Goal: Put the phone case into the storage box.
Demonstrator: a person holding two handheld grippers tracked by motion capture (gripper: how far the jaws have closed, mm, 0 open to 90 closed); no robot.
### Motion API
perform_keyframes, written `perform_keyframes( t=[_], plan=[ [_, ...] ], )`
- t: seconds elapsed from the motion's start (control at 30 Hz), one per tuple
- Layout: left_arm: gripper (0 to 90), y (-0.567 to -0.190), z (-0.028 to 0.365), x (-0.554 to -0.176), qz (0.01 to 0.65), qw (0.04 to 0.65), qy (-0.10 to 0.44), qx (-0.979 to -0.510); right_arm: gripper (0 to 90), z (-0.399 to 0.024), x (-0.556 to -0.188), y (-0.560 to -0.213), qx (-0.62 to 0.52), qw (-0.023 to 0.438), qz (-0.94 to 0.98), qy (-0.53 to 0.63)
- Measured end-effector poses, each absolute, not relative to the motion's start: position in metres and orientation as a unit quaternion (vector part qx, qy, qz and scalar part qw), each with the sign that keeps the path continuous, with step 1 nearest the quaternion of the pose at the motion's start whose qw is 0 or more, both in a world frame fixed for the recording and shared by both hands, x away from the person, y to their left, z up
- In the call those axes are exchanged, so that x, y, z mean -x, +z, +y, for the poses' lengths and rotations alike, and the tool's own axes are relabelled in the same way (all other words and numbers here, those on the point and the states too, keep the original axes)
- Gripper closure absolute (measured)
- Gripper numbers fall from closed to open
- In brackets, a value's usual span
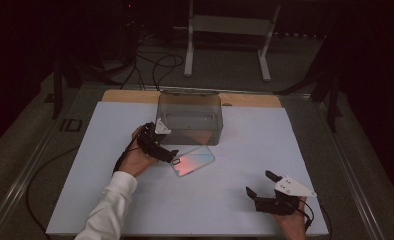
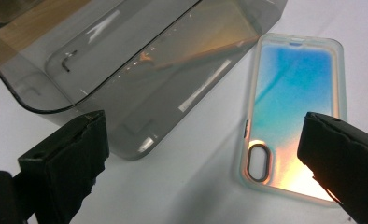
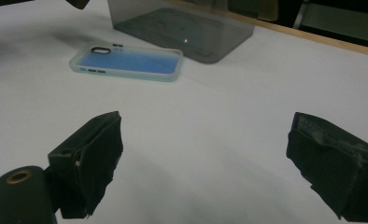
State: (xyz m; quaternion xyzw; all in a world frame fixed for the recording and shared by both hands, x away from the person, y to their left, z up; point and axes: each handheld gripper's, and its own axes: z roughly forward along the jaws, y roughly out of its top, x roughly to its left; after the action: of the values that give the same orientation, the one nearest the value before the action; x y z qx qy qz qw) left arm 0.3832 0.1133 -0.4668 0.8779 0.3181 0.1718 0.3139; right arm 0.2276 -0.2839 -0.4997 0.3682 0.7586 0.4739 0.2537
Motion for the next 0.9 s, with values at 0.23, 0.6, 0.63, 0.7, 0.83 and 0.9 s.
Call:
perform_keyframes(
  t=[0.23,0.6,0.63,0.7,0.83,0.9],
  plan=[
    [3.2,-0.471,0.108,-0.385,0.316,0.31,0.158,-0.883,10.6,-0.284,-0.228,-0.5,-0.368,0.253,0.76,0.473],
    [4.8,-0.478,0.101,-0.388,0.316,0.298,0.129,-0.892,10.6,-0.284,-0.228,-0.5,-0.368,0.253,0.76,0.473],
    [5.0,-0.479,0.101,-0.388,0.315,0.296,0.127,-0.893,10.6,-0.284,-0.228,-0.5,-0.368,0.252,0.76,0.472],
    [5.2,-0.48,0.1,-0.389,0.317,0.295,0.123,-0.893,10.6,-0.284,-0.228,-0.5,-0.369,0.252,0.76,0.472],
    [6.0,-0.482,0.099,-0.39,0.317,0.292,0.118,-0.895,10.6,-0.284,-0.228,-0.5,-0.369,0.252,0.76,0.472],
    [6.3,-0.482,0.098,-0.391,0.318,0.291,0.116,-0.895,10.6,-0.284,-0.228,-0.5,-0.368,0.252,0.76,0.472]
  ],
)
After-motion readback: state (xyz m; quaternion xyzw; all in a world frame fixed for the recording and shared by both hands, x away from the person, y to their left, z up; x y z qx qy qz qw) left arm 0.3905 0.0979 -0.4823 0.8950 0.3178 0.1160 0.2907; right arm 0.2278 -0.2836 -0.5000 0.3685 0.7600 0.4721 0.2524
